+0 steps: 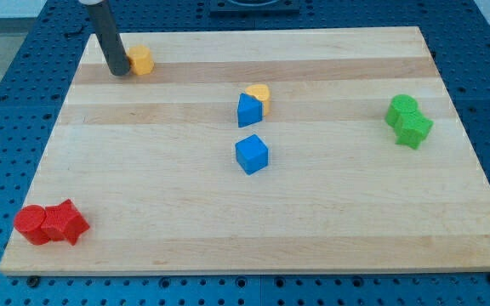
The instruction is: Slide the yellow hexagon to the top left of the board
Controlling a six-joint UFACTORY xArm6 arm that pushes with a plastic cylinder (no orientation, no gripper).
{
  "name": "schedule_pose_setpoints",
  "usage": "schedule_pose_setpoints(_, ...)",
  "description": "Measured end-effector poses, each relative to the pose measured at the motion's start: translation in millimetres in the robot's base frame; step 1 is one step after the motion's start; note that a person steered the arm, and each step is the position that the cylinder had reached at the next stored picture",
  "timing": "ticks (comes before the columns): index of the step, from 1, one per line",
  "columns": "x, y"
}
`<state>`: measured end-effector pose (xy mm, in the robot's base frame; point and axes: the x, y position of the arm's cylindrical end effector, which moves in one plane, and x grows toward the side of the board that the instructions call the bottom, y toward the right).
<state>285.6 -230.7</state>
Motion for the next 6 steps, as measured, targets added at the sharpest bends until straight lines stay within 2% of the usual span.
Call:
schedule_pose_setpoints(2, 24.2, -1.1)
schedule_pose_setpoints(3, 27.9, 23.1)
schedule_pose_setpoints(4, 8.1, 48.5)
schedule_pose_setpoints(6, -36.7, 41.2)
